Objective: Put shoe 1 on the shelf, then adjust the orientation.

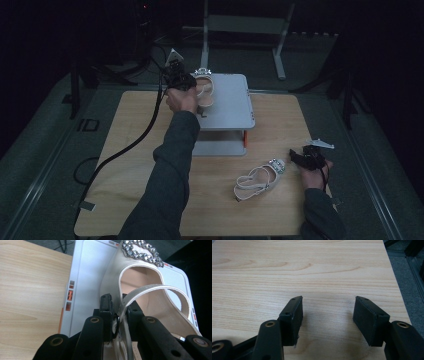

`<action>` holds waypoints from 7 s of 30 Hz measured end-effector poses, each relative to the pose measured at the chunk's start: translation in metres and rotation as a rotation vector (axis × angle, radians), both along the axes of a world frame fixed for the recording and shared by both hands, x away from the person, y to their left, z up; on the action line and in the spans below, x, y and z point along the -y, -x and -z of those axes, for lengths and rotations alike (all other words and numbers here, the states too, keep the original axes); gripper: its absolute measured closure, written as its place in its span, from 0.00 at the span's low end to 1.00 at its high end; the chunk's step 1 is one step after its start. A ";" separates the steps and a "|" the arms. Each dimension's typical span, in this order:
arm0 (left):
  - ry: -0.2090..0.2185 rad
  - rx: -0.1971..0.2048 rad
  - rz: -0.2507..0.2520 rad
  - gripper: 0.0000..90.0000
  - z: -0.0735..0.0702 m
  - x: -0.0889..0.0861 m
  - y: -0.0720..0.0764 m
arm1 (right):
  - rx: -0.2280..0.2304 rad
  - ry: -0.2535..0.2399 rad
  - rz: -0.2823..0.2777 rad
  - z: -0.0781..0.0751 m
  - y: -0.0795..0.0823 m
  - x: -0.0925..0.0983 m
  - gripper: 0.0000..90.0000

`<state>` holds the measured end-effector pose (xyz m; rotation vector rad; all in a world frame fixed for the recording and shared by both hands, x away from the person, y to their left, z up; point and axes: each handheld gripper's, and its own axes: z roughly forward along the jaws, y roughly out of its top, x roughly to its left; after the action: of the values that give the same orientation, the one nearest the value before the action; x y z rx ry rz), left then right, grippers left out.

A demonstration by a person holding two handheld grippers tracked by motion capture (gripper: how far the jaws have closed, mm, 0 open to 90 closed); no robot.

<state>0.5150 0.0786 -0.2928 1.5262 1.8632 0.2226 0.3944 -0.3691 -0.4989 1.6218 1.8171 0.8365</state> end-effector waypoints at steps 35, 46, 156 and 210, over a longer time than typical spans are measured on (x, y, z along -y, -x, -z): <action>0.120 0.267 0.149 0.51 -0.013 -0.023 0.014 | 0.001 0.001 -0.002 0.000 0.000 -0.001 0.44; 0.079 0.317 0.164 0.51 -0.027 -0.035 0.020 | 0.000 0.002 -0.002 0.000 0.000 -0.001 0.44; -0.020 0.303 0.202 0.50 0.084 -0.137 0.087 | -0.104 -0.045 -0.147 -0.052 0.027 -0.062 0.45; -0.024 0.293 0.209 0.51 0.088 -0.134 0.085 | -0.318 -0.160 -0.105 -0.055 0.000 -0.039 0.81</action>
<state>0.4301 0.2122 -0.3809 1.5963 1.4679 0.3520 0.3940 -0.3304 -0.4442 1.8609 2.1151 0.8243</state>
